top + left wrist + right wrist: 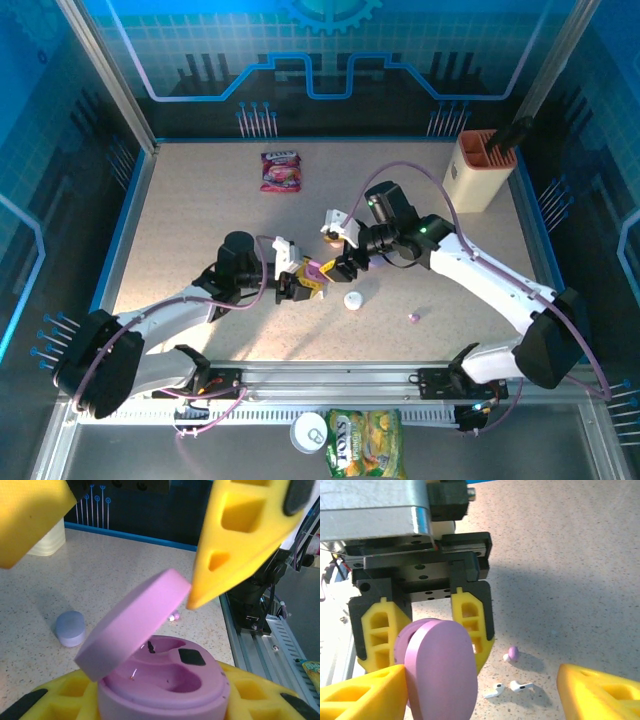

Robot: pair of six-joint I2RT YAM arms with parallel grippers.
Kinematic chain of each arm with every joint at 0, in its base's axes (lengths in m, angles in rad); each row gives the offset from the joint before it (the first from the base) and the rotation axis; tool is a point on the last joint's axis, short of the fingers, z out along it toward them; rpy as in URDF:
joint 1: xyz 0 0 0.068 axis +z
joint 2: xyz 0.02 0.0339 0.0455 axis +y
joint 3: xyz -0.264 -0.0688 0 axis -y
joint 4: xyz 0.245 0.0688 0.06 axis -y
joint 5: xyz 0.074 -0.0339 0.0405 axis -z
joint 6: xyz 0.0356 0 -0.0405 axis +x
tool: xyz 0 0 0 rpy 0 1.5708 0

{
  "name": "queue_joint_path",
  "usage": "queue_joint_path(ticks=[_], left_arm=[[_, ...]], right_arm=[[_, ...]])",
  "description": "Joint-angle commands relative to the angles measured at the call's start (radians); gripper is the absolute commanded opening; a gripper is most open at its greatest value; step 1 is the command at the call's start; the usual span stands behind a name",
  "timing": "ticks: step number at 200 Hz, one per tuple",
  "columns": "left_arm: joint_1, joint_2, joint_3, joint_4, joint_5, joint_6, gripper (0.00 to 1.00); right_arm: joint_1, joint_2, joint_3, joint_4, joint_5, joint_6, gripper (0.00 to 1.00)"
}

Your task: Insert the wireless bluetooth earbuds into the charging case

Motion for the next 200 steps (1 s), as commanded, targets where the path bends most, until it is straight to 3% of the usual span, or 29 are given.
queue_joint_path(ticks=[1, 90, 139, 164, 200], left_arm=[[0.014, 0.005, -0.014, 0.074, 0.038, -0.03, 0.36], [0.028, 0.031, -0.034, 0.202, 0.071, -0.098, 0.36], [0.033, 0.055, -0.035, 0.262, 0.072, -0.126, 0.36], [0.041, 0.065, -0.04, 0.312, 0.067, -0.146, 0.36], [0.062, 0.087, -0.059, 0.472, 0.064, -0.215, 0.36]], right_arm=[[-0.013, -0.037, -0.012, 0.046, 0.026, 0.037, 0.77], [-0.074, -0.131, -0.08, 0.157, 0.125, 0.171, 0.77], [-0.08, -0.169, -0.099, 0.154, 0.027, 0.208, 0.77], [-0.102, -0.206, -0.132, 0.21, 0.094, 0.376, 0.75], [-0.236, -0.275, -0.204, 0.162, 0.237, 0.7, 0.72]])
